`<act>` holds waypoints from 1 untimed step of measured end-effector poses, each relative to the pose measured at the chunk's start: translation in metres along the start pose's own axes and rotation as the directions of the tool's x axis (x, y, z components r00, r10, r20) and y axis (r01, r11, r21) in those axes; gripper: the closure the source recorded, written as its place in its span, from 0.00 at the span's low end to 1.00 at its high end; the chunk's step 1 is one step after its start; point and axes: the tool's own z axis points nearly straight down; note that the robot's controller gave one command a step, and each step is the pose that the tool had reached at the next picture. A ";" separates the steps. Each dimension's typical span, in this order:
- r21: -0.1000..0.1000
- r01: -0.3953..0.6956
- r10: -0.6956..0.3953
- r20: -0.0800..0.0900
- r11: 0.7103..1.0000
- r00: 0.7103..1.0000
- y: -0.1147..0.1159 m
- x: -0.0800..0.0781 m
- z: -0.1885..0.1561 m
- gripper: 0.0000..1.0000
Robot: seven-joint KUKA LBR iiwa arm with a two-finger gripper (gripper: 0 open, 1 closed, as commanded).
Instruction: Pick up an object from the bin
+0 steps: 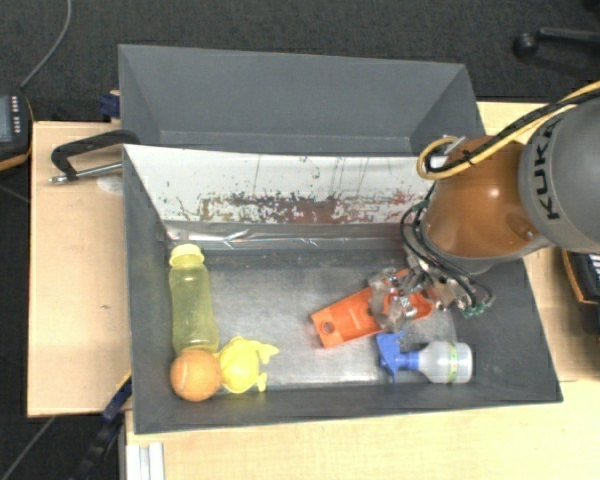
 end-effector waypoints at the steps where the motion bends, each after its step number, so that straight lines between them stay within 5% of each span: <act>1: 0.001 0.014 -0.014 0.004 1.000 1.000 0.003 -0.001 0.012 0.00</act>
Offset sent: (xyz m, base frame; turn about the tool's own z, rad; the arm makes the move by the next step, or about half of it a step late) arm 0.0000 0.0000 0.0000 0.0000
